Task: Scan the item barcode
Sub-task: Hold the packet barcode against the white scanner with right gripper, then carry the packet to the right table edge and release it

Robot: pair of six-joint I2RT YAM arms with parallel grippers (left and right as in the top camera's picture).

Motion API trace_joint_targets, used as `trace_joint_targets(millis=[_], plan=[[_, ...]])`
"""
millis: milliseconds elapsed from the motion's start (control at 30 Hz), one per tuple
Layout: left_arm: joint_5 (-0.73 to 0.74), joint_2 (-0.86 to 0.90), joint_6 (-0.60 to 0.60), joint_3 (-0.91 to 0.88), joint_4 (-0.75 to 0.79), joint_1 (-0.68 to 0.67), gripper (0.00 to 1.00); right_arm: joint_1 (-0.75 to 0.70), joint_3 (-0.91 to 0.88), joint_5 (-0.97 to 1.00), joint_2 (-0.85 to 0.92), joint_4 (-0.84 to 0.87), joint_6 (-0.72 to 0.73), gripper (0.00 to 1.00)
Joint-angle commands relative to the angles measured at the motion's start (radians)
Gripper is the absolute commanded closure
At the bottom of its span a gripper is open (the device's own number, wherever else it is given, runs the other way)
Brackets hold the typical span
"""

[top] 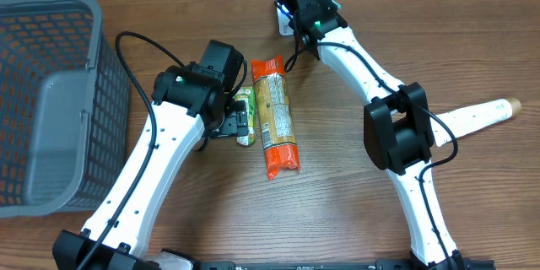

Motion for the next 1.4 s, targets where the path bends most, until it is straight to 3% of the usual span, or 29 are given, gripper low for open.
trace_joint_targets(millis=[0,333,500,633,767,933,1200,1367], plan=[[-0.013,0.004,-0.021,-0.001,0.001,0.0,0.0,0.01,0.033,0.02,0.007,0.007,-0.001,0.96],[-0.013,0.004,-0.021,-0.001,0.002,0.0,0.01,0.014,0.033,0.021,-0.064,0.006,0.134,0.96],[-0.013,0.004,-0.021,-0.001,0.001,0.0,0.0,0.014,0.033,0.022,-0.204,-0.128,0.254,0.96],[-0.014,0.004,-0.021,-0.001,0.001,0.0,0.0,-0.004,0.033,0.021,-0.349,-0.364,0.531,0.96],[-0.013,0.004,-0.021,-0.001,0.001,0.0,0.0,-0.068,0.033,-0.021,-0.475,-0.656,0.971,0.96],[-0.014,0.004,-0.021,-0.001,0.002,0.0,0.01,-0.204,0.029,-0.135,-0.515,-0.896,1.342,0.96],[-0.014,0.004,-0.021,-0.001,0.002,0.0,0.0,-0.411,-0.209,-0.197,-0.513,-0.914,1.832,0.96],[-0.013,0.004,-0.021,-0.001,0.002,0.0,0.0,-0.537,-0.431,-0.363,-0.513,-0.746,1.855,0.96]])
